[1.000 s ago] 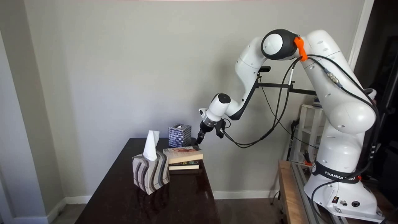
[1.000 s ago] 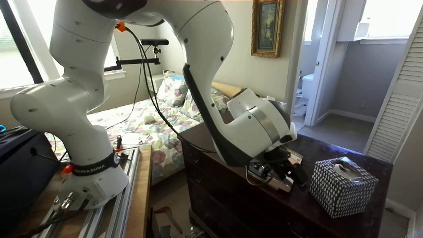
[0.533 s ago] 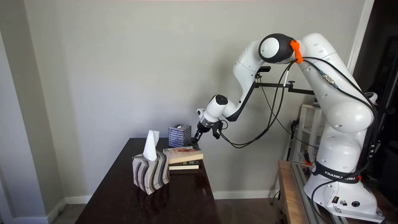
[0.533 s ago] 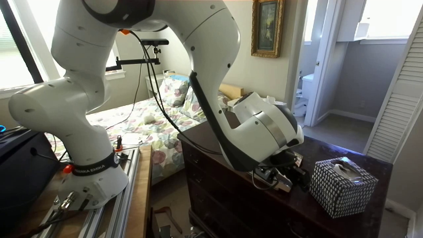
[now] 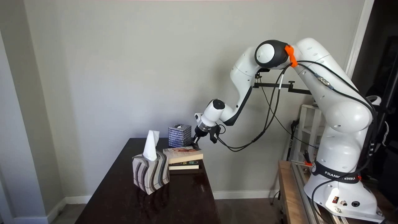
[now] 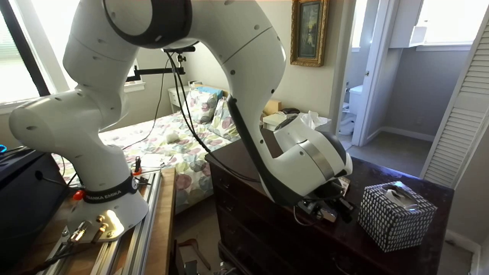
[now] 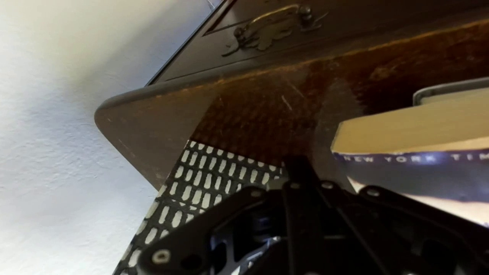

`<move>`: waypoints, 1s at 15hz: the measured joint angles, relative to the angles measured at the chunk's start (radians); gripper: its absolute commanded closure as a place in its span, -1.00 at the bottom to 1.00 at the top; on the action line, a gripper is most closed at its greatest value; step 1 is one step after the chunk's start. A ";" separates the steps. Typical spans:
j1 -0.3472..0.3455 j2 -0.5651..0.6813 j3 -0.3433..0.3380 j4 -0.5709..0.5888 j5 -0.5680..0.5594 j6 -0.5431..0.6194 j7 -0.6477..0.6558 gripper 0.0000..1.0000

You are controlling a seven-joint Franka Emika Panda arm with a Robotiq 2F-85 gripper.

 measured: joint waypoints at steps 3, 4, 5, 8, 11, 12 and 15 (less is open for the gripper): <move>-0.009 0.028 0.021 0.025 0.000 -0.003 0.001 1.00; -0.012 0.035 0.028 0.032 0.000 -0.003 0.001 1.00; -0.016 0.040 0.036 0.038 0.000 -0.003 0.001 1.00; -0.027 0.046 0.064 0.047 -0.001 -0.001 0.001 1.00; -0.039 0.046 0.095 0.048 -0.016 0.005 0.001 1.00; -0.045 0.046 0.104 0.048 -0.023 0.010 0.001 1.00; -0.056 0.046 0.117 0.046 -0.031 0.045 -0.001 1.00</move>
